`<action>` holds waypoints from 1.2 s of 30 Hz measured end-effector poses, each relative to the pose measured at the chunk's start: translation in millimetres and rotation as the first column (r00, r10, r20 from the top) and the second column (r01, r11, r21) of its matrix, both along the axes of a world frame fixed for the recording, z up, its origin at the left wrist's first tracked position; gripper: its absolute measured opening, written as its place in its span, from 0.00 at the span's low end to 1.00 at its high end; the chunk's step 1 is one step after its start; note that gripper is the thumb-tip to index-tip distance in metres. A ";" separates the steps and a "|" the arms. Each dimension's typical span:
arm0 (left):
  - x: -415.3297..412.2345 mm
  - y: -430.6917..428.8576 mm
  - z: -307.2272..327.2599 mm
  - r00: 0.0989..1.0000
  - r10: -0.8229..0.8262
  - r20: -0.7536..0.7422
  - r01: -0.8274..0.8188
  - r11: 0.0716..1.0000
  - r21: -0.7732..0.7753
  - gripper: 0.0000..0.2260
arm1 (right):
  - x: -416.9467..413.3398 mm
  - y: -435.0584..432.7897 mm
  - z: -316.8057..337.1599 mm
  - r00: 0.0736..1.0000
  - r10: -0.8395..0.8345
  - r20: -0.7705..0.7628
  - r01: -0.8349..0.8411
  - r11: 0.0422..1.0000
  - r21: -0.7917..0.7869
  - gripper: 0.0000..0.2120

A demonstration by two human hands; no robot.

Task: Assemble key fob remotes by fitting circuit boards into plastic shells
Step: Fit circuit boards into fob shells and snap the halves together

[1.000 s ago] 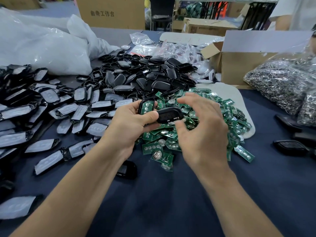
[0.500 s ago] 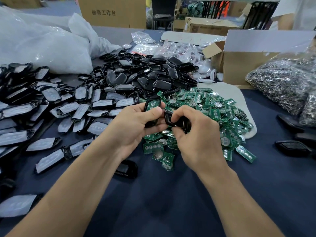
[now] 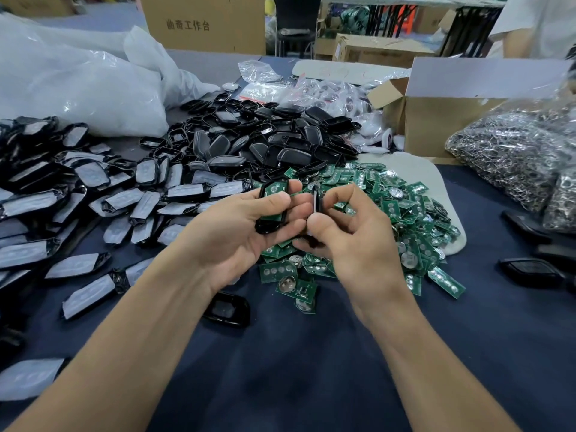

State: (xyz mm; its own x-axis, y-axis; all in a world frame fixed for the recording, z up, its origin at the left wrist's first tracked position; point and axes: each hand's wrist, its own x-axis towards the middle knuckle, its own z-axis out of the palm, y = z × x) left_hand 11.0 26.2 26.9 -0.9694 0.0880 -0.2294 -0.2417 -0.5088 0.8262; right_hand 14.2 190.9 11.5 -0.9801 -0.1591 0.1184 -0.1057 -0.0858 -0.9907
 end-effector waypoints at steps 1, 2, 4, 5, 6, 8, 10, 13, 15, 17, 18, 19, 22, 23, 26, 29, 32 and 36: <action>0.4 0.3 0.8 1.000 0.002 -0.001 -0.002 1.000 -0.002 0.13 | -0.6 0.0 1.9 0.993 0.050 0.109 -0.033 0.987 -0.154 0.08; 0.7 0.2 1.3 1.000 0.005 -0.004 -0.005 1.000 -0.003 0.11 | -1.6 0.8 3.8 0.972 0.118 0.204 -0.054 0.953 -0.297 0.07; 1.3 -1.0 3.0 1.000 0.011 -0.018 -0.011 1.000 0.005 0.08 | -4.1 3.9 7.9 0.902 0.269 0.338 -0.053 0.845 -0.531 0.12; 1.3 -1.8 4.2 0.999 0.016 -0.028 -0.016 1.000 0.005 0.08 | -5.2 6.1 8.9 0.871 0.320 0.373 -0.035 0.798 -0.602 0.19; 1.2 -3.0 5.2 0.999 0.027 -0.039 -0.027 1.000 0.001 0.09 | -5.9 8.0 10.0 0.849 0.347 0.398 -0.017 0.771 -0.636 0.25; 1.0 -4.9 6.1 0.997 0.062 -0.049 -0.063 0.998 -0.028 0.09 | -7.0 10.0 11.8 0.826 0.366 0.430 -0.006 0.768 -0.641 0.31; 0.2 -5.2 4.5 0.993 0.102 -0.058 -0.107 0.990 -0.096 0.10 | -7.6 10.3 11.3 0.821 0.366 0.439 -0.018 0.784 -0.621 0.31; -0.7 -1.6 -0.2 0.979 0.176 -0.101 -0.197 0.946 -0.256 0.13 | -6.5 9.1 9.5 0.828 0.369 0.422 -0.054 0.802 -0.596 0.32; -0.1 2.6 -2.4 0.967 0.197 -0.163 -0.247 0.886 -0.393 0.09 | -5.4 9.1 9.2 0.832 0.379 0.405 -0.088 0.811 -0.578 0.30; 1.9 5.7 -4.0 0.957 0.177 -0.231 -0.272 0.828 -0.491 0.05 | -6.3 10.5 8.7 0.835 0.385 0.393 -0.109 0.817 -0.567 0.21; 2.7 6.5 -4.5 0.953 0.166 -0.254 -0.278 0.813 -0.512 0.05 | -7.1 11.3 8.6 0.840 0.380 0.388 -0.115 0.822 -0.558 0.16; 3.3 7.1 -4.6 0.951 0.158 -0.267 -0.280 0.808 -0.519 0.06 | -7.6 11.8 8.4 0.846 0.368 0.385 -0.117 0.833 -0.540 0.11; 3.9 8.1 -2.7 0.948 0.137 -0.286 -0.272 0.813 -0.514 0.05 | -8.3 11.1 7.5 0.874 0.310 0.373 -0.115 0.879 -0.462 0.05; 4.2 8.9 -2.4 0.948 0.116 -0.296 -0.261 0.814 -0.519 0.04 | -8.1 10.0 6.6 0.885 0.291 0.364 -0.117 0.894 -0.432 0.04; 6.3 12.2 -4.3 0.938 0.056 -0.342 -0.266 0.748 -0.608 0.06 | -6.5 6.3 4.6 0.906 0.256 0.337 -0.131 0.927 -0.352 0.04; 4.5 11.1 -8.1 0.936 0.090 -0.340 -0.297 0.720 -0.627 0.09 | -5.9 4.3 3.4 0.914 0.253 0.317 -0.146 0.934 -0.327 0.05; 4.1 13.8 -9.2 0.928 0.112 -0.356 -0.324 0.712 -0.623 0.11 | -4.7 1.8 3.0 0.940 0.190 0.283 -0.123 0.964 -0.237 0.09; 5.6 17.2 -9.3 0.921 0.050 -0.387 -0.302 0.721 -0.624 0.11 | -3.9 0.7 0.1 0.973 0.077 0.218 -0.045 0.988 -0.147 0.11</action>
